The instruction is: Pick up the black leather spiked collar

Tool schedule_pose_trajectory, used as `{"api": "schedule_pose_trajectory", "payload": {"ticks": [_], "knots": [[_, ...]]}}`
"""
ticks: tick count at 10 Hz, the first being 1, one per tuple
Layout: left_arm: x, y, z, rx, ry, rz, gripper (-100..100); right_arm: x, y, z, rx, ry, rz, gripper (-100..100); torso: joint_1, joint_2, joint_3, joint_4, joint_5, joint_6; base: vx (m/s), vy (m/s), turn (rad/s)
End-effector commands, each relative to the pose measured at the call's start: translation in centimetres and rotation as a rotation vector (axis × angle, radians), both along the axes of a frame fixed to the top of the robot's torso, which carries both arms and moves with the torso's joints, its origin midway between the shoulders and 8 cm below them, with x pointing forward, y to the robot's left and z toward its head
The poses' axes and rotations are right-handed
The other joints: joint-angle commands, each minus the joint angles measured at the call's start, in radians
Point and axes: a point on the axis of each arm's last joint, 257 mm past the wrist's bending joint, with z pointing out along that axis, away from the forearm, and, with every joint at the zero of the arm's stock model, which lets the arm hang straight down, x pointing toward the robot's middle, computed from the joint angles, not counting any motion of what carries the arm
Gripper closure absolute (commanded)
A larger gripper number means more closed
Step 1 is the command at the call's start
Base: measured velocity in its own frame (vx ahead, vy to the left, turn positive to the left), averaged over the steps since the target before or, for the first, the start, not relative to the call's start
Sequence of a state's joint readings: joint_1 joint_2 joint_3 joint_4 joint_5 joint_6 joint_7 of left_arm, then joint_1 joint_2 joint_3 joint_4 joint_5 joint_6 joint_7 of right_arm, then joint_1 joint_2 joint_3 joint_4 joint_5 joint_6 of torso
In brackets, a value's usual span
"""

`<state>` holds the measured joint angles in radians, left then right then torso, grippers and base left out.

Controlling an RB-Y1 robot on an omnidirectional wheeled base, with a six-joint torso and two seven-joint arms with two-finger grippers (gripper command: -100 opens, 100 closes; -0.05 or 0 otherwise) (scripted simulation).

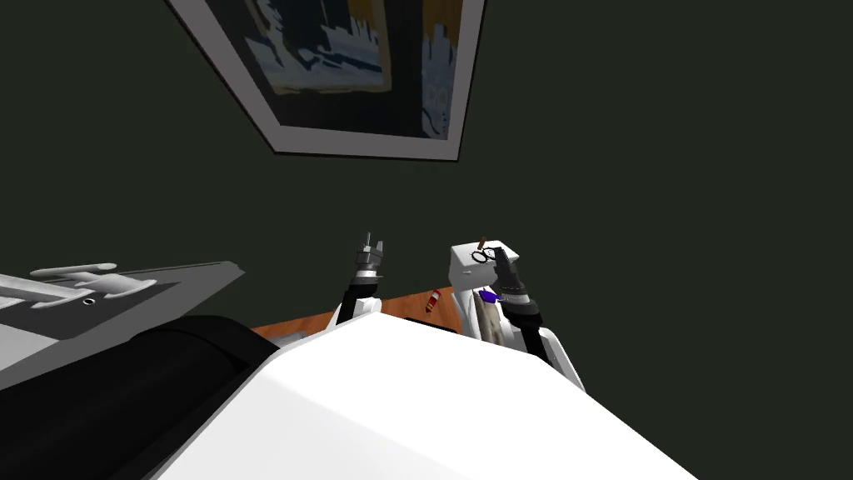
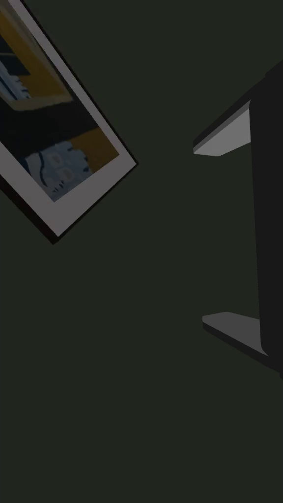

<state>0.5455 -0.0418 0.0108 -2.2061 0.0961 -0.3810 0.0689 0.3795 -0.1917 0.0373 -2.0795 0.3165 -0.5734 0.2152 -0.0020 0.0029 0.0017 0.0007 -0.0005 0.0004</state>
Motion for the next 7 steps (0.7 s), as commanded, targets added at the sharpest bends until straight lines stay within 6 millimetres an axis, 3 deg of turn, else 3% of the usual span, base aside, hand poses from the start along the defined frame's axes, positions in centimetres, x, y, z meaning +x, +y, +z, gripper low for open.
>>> {"api": "schedule_pose_trajectory", "payload": {"ticks": [1,4,7], "knots": [[0.0,0.0,0.0,0.000,0.000,0.000,0,1.0,0.8,-1.3,-0.075,0.019,-0.004,-100,0.000,0.000,0.000,0.000,0.000,0.000,-0.066,-0.023,0.214],[0.0,0.0,0.0,0.000,0.000,0.000,0,1.8,1.8,-2.9,-0.177,0.034,-0.013,-100,0.000,0.000,0.000,0.000,0.000,-0.001,-0.053,-0.020,0.160],[0.0,0.0,0.0,0.000,0.000,0.000,0,3.4,2.9,-5.8,-0.319,0.065,-0.021,-100,0.000,0.000,0.000,0.000,0.000,0.000,-0.068,-0.014,0.204]]}}
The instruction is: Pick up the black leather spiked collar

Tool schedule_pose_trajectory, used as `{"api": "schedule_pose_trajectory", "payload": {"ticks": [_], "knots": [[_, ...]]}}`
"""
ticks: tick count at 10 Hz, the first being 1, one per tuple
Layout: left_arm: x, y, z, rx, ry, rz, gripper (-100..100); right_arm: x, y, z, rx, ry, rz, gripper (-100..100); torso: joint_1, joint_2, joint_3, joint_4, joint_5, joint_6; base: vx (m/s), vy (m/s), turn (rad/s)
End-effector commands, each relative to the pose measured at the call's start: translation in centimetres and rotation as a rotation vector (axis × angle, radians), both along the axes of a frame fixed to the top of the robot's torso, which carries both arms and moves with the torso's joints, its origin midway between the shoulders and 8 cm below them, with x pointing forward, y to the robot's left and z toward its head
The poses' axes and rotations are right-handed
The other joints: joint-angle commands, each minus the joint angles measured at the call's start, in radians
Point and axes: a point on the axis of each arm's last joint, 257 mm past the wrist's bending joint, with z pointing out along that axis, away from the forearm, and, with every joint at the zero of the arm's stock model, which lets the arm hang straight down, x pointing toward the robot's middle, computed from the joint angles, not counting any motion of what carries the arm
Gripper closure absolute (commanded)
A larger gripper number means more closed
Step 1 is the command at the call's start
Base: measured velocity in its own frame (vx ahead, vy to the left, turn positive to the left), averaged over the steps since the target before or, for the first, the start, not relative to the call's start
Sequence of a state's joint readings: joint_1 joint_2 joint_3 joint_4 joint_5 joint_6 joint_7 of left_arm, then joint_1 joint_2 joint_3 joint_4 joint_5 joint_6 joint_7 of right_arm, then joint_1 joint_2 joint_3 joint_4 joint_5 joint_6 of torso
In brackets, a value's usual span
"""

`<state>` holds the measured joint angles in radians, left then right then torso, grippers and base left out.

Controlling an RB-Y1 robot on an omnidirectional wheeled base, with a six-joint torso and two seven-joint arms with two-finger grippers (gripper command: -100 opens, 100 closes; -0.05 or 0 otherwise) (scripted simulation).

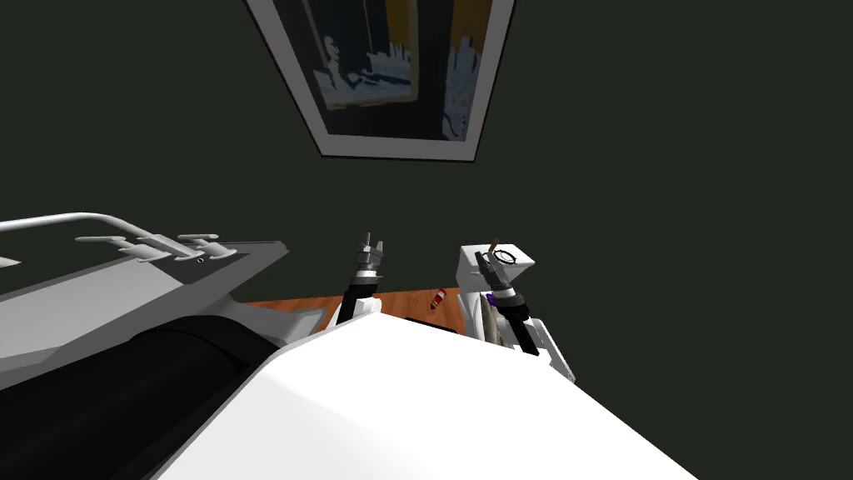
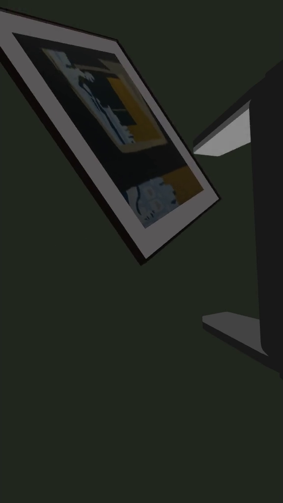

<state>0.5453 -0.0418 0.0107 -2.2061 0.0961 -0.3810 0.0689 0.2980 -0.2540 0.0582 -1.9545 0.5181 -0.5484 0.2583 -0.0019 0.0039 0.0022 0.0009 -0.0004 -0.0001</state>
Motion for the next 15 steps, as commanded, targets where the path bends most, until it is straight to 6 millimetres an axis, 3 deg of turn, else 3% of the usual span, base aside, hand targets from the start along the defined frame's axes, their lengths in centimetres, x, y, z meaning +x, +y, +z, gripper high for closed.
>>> {"api": "schedule_pose_trajectory", "payload": {"ticks": [1,2,4,7,9,10,15], "knots": [[0.0,0.0,0.0,0.000,0.000,0.000,0,0.4,0.5,-0.9,-0.062,0.006,-0.005,-100,0.000,0.000,0.000,0.000,0.000,0.000,-0.059,-0.015,0.109],[0.0,0.0,0.0,0.000,0.000,0.000,0,1.2,0.7,-2.2,-0.118,0.022,-0.009,-100,0.000,-0.001,0.000,0.000,0.000,0.001,-0.061,-0.021,0.263],[0.0,0.0,0.0,0.000,0.000,0.000,0,1.3,1.0,-2.6,-0.157,0.019,-0.012,-100,-0.001,-0.001,-0.001,0.000,0.000,0.001,-0.036,-0.015,0.039],[0.0,0.0,0.0,0.000,0.000,0.000,0,2.9,1.2,-6.0,-0.311,0.049,-0.023,-100,0.000,-0.002,-0.001,0.000,0.000,0.001,-0.054,-0.004,0.199],[0.0,0.0,0.0,0.000,0.000,0.000,0,2.9,1.4,-6.3,-0.347,0.046,-0.025,-100,-0.001,-0.001,0.000,0.000,0.000,0.001,-0.043,-0.012,0.060],[0.0,0.0,0.0,0.000,0.000,0.000,0,3.7,1.2,-8.0,-0.419,0.061,-0.031,-100,0.000,-0.002,-0.001,0.000,0.000,0.001,-0.043,-0.009,0.210],[0.0,0.0,0.0,0.000,0.000,0.000,0,5.2,0.3,-12.1,-0.635,0.084,-0.049,-100,0.000,-0.002,-0.001,0.000,0.000,0.001,-0.053,-0.011,0.162]]}}
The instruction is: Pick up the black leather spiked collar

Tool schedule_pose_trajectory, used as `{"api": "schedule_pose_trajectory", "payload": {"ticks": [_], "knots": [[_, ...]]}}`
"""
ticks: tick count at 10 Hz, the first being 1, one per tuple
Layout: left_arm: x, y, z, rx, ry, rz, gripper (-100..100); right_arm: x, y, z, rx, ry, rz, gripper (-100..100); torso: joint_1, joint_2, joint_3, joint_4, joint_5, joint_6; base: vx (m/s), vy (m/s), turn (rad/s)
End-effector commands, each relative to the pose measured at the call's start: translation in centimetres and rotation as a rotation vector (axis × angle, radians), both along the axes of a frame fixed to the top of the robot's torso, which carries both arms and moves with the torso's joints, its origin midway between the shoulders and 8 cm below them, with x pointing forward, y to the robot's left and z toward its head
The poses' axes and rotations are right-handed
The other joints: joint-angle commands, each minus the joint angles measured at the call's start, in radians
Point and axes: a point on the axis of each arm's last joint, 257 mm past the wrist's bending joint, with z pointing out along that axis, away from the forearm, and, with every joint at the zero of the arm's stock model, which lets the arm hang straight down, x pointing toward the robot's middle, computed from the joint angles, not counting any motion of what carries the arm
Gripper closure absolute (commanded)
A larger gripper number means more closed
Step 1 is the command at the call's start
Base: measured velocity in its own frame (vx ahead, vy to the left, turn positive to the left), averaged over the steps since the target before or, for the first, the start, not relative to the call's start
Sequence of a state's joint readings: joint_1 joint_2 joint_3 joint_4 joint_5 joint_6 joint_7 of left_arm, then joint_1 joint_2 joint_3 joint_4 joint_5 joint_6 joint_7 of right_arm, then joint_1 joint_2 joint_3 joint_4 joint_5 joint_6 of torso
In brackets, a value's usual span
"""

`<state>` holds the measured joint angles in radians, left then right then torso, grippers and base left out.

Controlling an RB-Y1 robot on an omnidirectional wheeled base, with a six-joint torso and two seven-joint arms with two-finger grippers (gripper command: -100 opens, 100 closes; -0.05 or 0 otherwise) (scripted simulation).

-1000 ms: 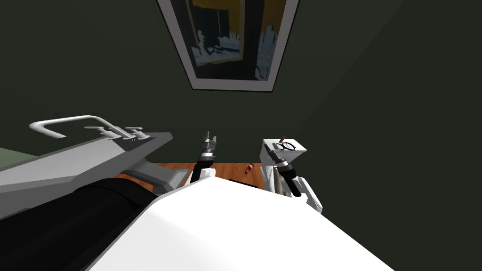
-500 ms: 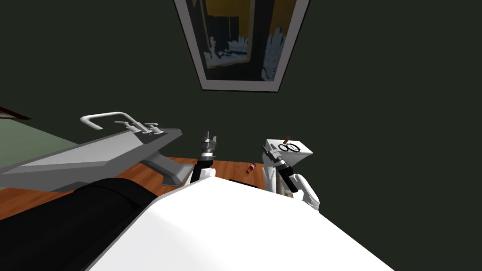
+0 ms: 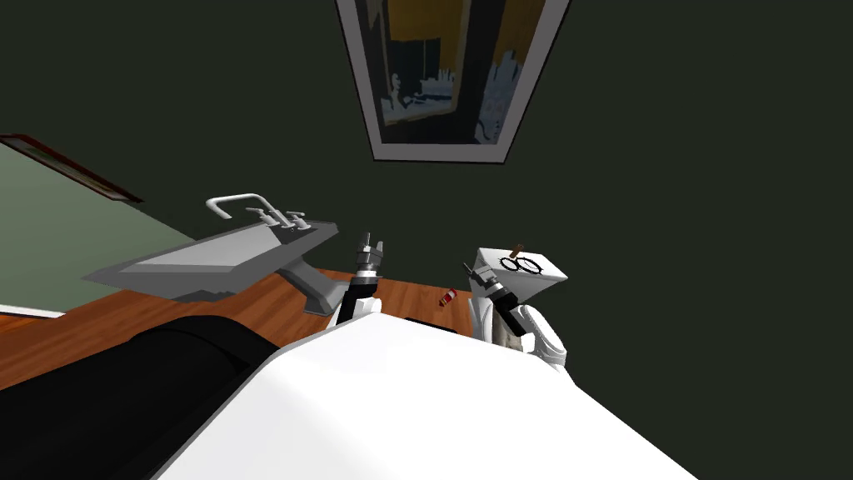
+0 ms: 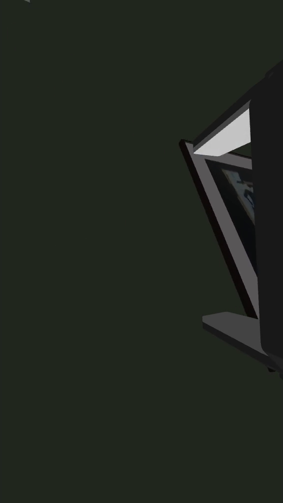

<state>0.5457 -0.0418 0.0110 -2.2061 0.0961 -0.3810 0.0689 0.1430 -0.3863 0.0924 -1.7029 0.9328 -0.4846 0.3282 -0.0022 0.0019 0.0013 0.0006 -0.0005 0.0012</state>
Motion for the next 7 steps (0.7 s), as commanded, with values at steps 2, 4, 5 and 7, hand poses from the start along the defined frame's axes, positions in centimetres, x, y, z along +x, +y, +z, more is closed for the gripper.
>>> {"api": "schedule_pose_trajectory", "payload": {"ticks": [2,4,5,7], "knots": [[0.0,0.0,0.0,0.000,0.000,0.000,0,0.9,-0.9,-2.1,-0.108,0.015,-0.012,-100,0.000,-0.001,-0.001,0.000,0.000,0.000,-0.031,-0.006,0.083],[0.0,0.0,0.0,0.000,0.000,0.000,0,1.6,-2.0,-3.8,-0.199,0.026,-0.022,-100,-0.001,0.000,0.000,0.000,0.000,0.000,-0.049,-0.010,0.154],[0.0,0.0,0.0,0.000,0.000,0.000,0,1.6,-2.1,-4.2,-0.226,0.025,-0.021,-100,0.000,0.000,0.000,0.000,0.000,0.000,-0.044,-0.012,0.092],[0.0,0.0,0.0,0.000,0.000,0.000,0,2.3,-3.5,-5.9,-0.322,0.038,-0.032,-100,-0.001,0.000,0.000,0.000,0.000,0.000,-0.041,-0.015,0.132]]}}
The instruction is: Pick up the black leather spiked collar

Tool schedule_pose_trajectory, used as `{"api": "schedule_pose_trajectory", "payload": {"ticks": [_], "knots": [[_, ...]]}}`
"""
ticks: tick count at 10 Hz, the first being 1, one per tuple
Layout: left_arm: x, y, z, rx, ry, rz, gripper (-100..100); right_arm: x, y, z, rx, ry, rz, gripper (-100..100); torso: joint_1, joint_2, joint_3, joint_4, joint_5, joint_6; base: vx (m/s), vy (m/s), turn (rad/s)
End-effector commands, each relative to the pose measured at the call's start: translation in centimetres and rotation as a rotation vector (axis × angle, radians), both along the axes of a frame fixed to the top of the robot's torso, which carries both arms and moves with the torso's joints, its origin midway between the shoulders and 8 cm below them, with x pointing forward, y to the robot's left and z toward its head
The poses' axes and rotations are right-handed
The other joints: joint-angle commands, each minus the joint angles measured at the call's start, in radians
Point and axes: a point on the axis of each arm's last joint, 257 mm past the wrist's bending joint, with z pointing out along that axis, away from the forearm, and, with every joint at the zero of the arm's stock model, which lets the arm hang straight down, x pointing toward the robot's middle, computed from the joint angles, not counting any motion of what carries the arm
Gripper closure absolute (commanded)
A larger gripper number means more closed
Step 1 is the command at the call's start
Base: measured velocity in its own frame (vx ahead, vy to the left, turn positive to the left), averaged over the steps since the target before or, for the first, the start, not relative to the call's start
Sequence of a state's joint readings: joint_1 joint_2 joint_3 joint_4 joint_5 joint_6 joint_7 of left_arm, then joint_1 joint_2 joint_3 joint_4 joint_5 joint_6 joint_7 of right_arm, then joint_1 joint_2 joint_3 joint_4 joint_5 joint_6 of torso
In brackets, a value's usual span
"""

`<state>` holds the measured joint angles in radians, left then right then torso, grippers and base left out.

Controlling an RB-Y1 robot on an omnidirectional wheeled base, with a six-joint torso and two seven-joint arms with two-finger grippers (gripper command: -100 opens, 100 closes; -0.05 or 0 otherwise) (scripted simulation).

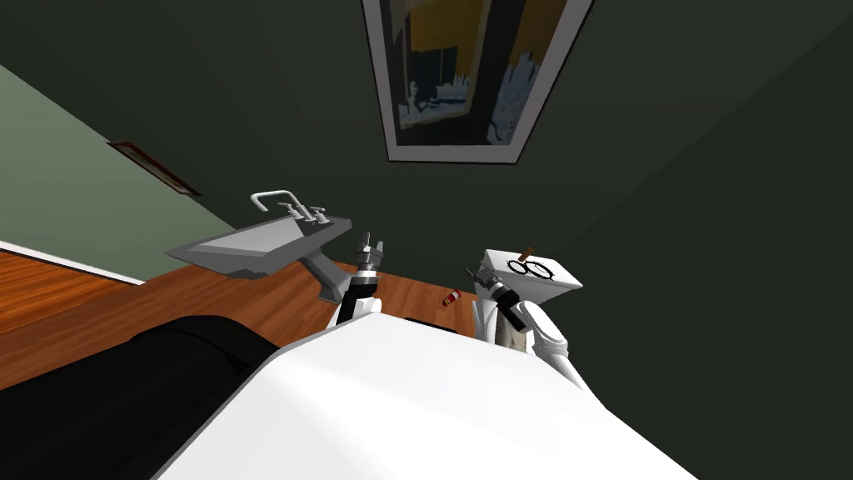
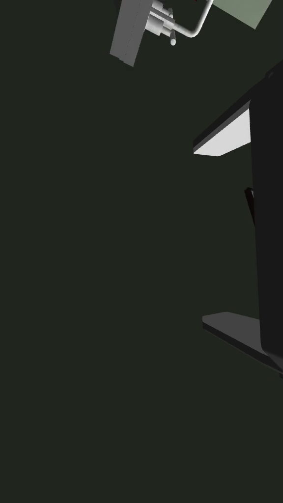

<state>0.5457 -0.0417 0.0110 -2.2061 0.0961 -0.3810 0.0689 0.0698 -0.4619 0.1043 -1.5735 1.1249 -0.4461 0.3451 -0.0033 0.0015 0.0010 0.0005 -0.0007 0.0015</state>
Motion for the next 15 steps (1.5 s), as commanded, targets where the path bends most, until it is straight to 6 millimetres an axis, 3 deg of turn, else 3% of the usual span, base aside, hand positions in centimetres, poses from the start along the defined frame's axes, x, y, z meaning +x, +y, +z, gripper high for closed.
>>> {"api": "schedule_pose_trajectory", "payload": {"ticks": [1,2,6,7,8,11,12,13,14,15], "knots": [[0.0,0.0,0.0,0.000,0.000,0.000,0,0.8,-1.6,-1.5,-0.093,0.007,-0.012,-100,0.000,0.000,0.000,0.000,0.000,0.000,-0.047,-0.019,0.153],[0.0,0.0,0.0,0.000,0.000,0.000,0,0.7,-1.9,-2.1,-0.119,0.014,-0.013,-100,0.000,0.000,0.000,0.000,0.000,0.000,-0.035,-0.018,0.093],[0.0,0.0,0.0,0.000,0.000,0.000,0,1.9,-5.8,-5.0,-0.300,0.042,-0.043,-100,0.000,-0.001,0.000,0.000,0.000,0.000,-0.033,-0.016,0.105],[0.0,0.0,0.0,0.000,0.000,0.000,0,2.5,-7.7,-5.6,-0.371,0.048,-0.058,-100,0.000,-0.001,0.000,0.000,0.000,0.000,-0.034,-0.016,0.115],[0.0,0.0,0.0,0.000,0.000,0.000,0,2.4,-8.0,-6.2,-0.385,0.057,-0.060,-100,0.000,-0.001,0.000,0.000,0.000,0.000,-0.025,-0.021,0.069],[0.0,0.0,0.0,0.000,0.000,0.000,0,3.4,-12.3,-7.3,-0.540,0.072,-0.091,-100,-0.001,-0.001,-0.001,0.000,0.000,0.000,-0.025,-0.020,0.090],[0.0,0.0,0.0,0.000,0.000,0.000,0,3.2,-12.8,-8.0,-0.545,0.088,-0.096,-100,-0.001,-0.001,-0.001,0.000,0.000,0.000,-0.023,-0.021,0.054],[0.0,0.0,0.0,0.000,0.000,0.000,0,3.6,-14.9,-8.3,-0.610,0.096,-0.114,-100,-0.001,-0.001,-0.001,0.000,0.000,0.000,-0.022,-0.027,0.086],[0.0,0.0,0.0,0.000,0.000,0.000,0,3.5,-15.2,-8.7,-0.619,0.104,-0.116,-100,-0.001,-0.001,-0.001,0.000,0.000,0.000,-0.016,-0.023,0.055],[0.0,0.0,0.0,0.000,0.000,0.000,0,3.9,-17.2,-8.6,-0.683,0.106,-0.131,-100,-0.001,-0.002,-0.001,0.000,0.000,0.000,-0.019,-0.024,0.080]]}}
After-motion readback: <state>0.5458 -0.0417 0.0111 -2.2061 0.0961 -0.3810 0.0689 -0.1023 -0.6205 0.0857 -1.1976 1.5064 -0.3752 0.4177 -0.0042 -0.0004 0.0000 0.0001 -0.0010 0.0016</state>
